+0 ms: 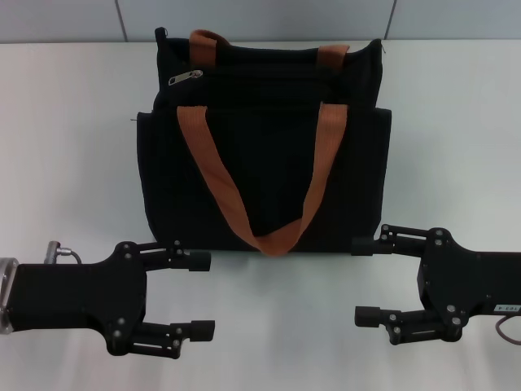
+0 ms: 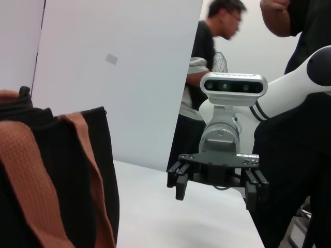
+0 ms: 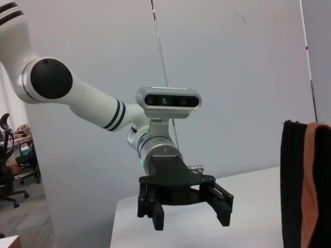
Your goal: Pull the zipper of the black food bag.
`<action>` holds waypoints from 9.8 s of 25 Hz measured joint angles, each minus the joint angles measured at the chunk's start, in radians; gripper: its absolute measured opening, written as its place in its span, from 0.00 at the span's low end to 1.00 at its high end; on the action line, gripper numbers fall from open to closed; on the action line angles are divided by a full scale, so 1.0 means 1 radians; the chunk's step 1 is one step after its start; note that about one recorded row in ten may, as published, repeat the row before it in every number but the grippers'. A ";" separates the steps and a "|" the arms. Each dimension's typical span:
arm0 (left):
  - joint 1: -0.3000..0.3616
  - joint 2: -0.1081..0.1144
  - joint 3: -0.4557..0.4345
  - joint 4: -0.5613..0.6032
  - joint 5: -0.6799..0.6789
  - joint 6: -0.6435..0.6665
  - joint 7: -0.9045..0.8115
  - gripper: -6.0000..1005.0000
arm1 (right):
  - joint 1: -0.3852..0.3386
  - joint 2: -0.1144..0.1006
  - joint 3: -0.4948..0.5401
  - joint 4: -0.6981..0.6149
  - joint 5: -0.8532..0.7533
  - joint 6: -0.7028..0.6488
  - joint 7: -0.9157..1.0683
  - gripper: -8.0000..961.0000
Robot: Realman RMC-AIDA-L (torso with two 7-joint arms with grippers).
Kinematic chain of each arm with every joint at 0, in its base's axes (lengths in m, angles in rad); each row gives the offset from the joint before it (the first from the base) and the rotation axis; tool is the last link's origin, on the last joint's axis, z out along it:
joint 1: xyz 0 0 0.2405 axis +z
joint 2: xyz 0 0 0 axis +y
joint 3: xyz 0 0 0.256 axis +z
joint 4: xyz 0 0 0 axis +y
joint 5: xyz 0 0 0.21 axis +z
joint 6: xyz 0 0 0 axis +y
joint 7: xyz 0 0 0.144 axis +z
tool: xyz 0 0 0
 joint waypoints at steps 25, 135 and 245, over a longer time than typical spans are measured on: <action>-0.019 0.044 -0.389 -0.010 -0.166 -0.212 -0.024 0.77 | -0.009 -0.003 0.008 0.000 0.004 -0.011 0.001 0.85; -0.153 -0.053 -0.130 0.029 -0.310 -0.377 -0.107 0.02 | 0.429 -0.037 -0.272 -0.047 0.285 0.431 1.057 0.37; -0.188 -0.056 -0.126 0.031 -0.348 -0.332 -0.198 0.03 | 0.373 0.011 -0.456 -0.048 0.492 0.584 0.807 0.15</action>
